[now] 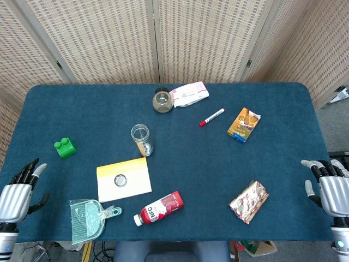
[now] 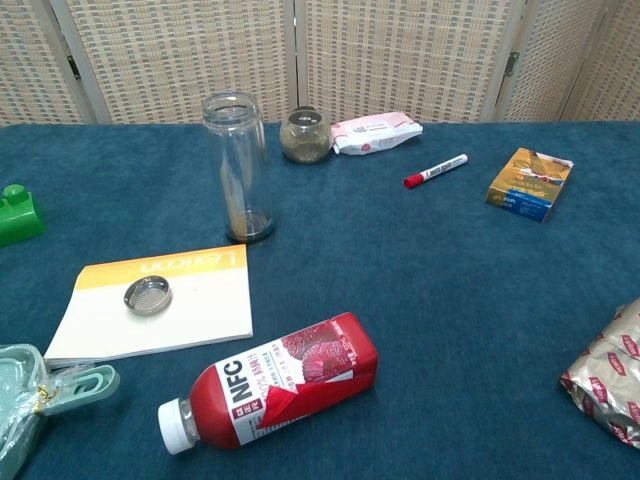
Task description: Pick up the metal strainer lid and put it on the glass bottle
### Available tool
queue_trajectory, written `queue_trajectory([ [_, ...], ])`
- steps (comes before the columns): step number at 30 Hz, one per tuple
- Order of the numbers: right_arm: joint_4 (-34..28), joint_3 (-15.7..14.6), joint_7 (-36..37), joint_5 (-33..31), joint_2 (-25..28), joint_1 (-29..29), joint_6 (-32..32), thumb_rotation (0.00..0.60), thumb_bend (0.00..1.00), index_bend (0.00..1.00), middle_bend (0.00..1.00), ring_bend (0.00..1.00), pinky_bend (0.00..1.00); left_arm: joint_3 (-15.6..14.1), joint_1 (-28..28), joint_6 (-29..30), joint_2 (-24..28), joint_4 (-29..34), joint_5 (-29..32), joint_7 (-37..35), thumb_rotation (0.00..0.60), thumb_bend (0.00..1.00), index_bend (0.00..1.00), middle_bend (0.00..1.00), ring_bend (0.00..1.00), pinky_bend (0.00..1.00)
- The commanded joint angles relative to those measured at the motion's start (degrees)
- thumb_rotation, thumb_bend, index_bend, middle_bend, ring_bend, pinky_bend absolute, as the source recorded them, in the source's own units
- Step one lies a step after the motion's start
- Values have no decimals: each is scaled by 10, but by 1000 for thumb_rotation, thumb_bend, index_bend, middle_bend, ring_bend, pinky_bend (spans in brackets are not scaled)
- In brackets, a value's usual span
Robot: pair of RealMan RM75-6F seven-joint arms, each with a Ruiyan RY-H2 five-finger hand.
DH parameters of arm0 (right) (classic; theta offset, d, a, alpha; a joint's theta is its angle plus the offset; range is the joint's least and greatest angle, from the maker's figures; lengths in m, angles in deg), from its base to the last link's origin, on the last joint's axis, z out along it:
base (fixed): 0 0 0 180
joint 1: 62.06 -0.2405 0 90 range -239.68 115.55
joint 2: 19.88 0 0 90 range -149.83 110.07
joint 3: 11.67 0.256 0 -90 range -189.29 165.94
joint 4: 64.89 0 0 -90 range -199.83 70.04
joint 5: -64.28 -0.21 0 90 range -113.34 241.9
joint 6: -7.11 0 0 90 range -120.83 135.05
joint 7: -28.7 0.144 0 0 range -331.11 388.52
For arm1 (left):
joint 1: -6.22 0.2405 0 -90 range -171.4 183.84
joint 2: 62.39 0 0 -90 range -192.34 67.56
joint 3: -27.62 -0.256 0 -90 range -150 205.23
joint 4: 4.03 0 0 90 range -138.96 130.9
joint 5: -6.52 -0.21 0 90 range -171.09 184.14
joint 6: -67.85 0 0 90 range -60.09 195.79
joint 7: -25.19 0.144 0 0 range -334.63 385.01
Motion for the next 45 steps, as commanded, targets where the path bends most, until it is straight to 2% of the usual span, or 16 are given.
queue_trajectory([
  [1, 1, 0, 2, 1, -1, 0, 0, 600, 479, 272, 292, 191, 290, -1, 0, -1, 0, 1, -1, 0, 600, 332, 111, 0, 77, 190],
  [10, -5, 5, 3, 7, 10, 0, 9, 600, 478, 272, 292, 191, 290, -2, -13, -10, 5, -7, -22, -29, 600, 332, 131, 9, 84, 190],
  [17, -28, 12, -1, 12, 33, -1, 18, 600, 478, 272, 292, 191, 290, -5, -50, -37, 13, -34, -68, -95, 600, 332, 193, 80, 160, 193],
  [23, -47, 14, -7, 15, 49, -2, 19, 600, 478, 272, 292, 191, 290, -10, -101, -70, 13, -65, -119, -167, 600, 332, 284, 252, 344, 270],
  [29, -53, 12, -9, 14, 55, 0, 19, 600, 478, 272, 292, 191, 290, -17, -156, -99, -2, -101, -168, -211, 600, 332, 337, 390, 471, 352],
  [33, -55, 11, -9, 13, 58, 3, 20, 600, 478, 272, 292, 191, 290, -22, -188, -119, -17, -117, -191, -225, 600, 332, 345, 440, 508, 366],
  [36, -57, 10, -10, 14, 59, 5, 23, 600, 478, 272, 292, 191, 290, -24, -211, -131, -30, -128, -202, -233, 600, 332, 346, 479, 538, 419],
  [38, -59, 9, -10, 14, 60, 7, 25, 600, 478, 272, 292, 191, 290, -23, -226, -138, -38, -136, -206, -238, 600, 332, 348, 576, 607, 496],
  [42, -61, 8, -11, 13, 62, 9, 26, 600, 478, 272, 292, 191, 290, -22, -251, -145, -56, -152, -214, -243, 600, 332, 360, 797, 765, 589],
  [45, -62, 7, -11, 13, 63, 10, 26, 600, 478, 272, 292, 191, 290, -25, -271, -161, -67, -167, -220, -239, 600, 332, 374, 888, 843, 650],
])
